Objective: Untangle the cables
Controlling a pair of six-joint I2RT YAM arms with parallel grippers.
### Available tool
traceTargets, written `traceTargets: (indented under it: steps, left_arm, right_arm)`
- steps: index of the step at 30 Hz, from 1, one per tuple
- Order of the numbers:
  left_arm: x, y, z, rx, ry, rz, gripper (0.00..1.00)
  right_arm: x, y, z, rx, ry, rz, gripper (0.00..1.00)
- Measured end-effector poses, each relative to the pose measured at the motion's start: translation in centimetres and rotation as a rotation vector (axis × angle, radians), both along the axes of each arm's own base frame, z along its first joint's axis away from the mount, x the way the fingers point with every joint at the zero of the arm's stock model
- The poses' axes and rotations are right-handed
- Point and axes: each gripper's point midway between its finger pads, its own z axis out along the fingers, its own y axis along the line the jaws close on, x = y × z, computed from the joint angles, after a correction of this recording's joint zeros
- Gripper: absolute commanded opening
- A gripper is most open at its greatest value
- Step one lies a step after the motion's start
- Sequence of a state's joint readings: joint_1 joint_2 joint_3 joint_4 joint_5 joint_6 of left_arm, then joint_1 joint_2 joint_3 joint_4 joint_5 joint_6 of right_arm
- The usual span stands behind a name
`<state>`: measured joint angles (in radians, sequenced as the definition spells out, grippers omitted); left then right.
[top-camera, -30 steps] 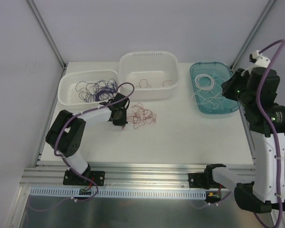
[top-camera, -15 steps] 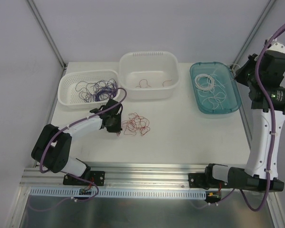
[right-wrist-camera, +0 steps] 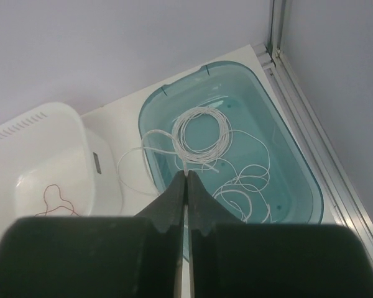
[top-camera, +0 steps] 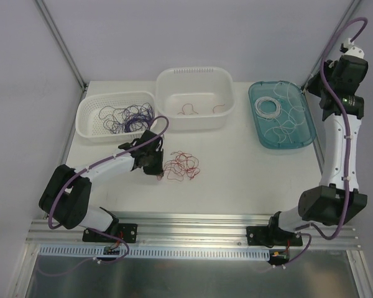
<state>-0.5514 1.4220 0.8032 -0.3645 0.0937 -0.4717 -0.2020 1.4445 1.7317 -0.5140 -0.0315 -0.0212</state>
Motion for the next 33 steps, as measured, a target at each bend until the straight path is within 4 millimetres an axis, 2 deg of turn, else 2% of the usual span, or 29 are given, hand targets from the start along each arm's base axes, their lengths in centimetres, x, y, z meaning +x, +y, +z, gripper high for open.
traceTargets:
  steps: [3,5,7,8,9,12,15,17,18,21,23,25,28,31,33]
  left_arm:
    - [-0.1,-0.3,0.1,-0.008,0.001,-0.011,0.00]
    - [-0.2,-0.6,0.3,-0.013,0.000,-0.019,0.00]
    - [-0.3,-0.8,0.3,-0.018,0.001,-0.028,0.00]
    - [-0.3,-0.9,0.4,-0.022,0.002,-0.031,0.00]
    - [-0.4,-1.0,0.4,-0.027,0.005,-0.034,0.00]
    - [-0.6,-1.4,0.5,-0.032,0.005,-0.050,0.00]
    - [-0.7,-1.8,0.7,-0.041,0.004,-0.068,0.00]
    - [-0.7,-2.2,0.9,-0.050,0.005,-0.082,0.00]
    - [-0.6,-2.4,0.9,-0.054,0.004,-0.085,0.00]
    - [-0.5,-3.0,0.9,-0.059,0.006,-0.102,0.00]
    - [-0.5,-3.5,0.8,-0.062,0.011,-0.113,0.00]
    - [-0.5,-3.8,0.7,-0.067,0.016,-0.125,0.00]
    - [-0.6,-4.4,0.8,-0.072,0.016,-0.140,0.00]
    - [-0.4,-4.7,0.9,-0.078,0.011,-0.146,0.00]
    - [-0.4,-4.9,1.0,-0.079,0.009,-0.148,0.00]
  right_arm:
    - [2.1,-1.2,-4.3,0.017,0.074,-0.015,0.02]
    - [3.1,-2.0,-7.8,0.033,0.145,-0.028,0.11]
    - [3.7,-2.6,-11.0,0.053,0.215,-0.041,0.37]
    - [3.9,-2.9,-12.5,0.062,0.252,-0.048,0.59]
    - [4.0,-3.1,-13.8,0.075,0.283,-0.053,0.65]
    - [3.3,-2.9,-16.4,0.086,0.353,-0.050,0.78]
    - [2.5,-1.3,-16.6,0.079,0.369,-0.023,0.79]
    - [1.6,1.2,-16.2,0.073,0.364,0.030,0.78]
    - [1.0,3.1,-15.8,0.068,0.356,0.074,0.78]
    - [-1.5,10.1,-14.8,0.057,0.321,0.255,0.76]
    - [-3.5,15.2,-14.9,0.060,0.306,0.405,0.74]
    - [-5.7,19.8,-16.2,0.069,0.326,0.548,0.73]
    - [-9.1,25.4,-19.8,0.077,0.394,0.729,0.70]
    - [-13.4,29.9,-24.0,0.082,0.502,0.887,0.68]
    - [-16.0,32.2,-25.7,0.091,0.545,0.981,0.66]
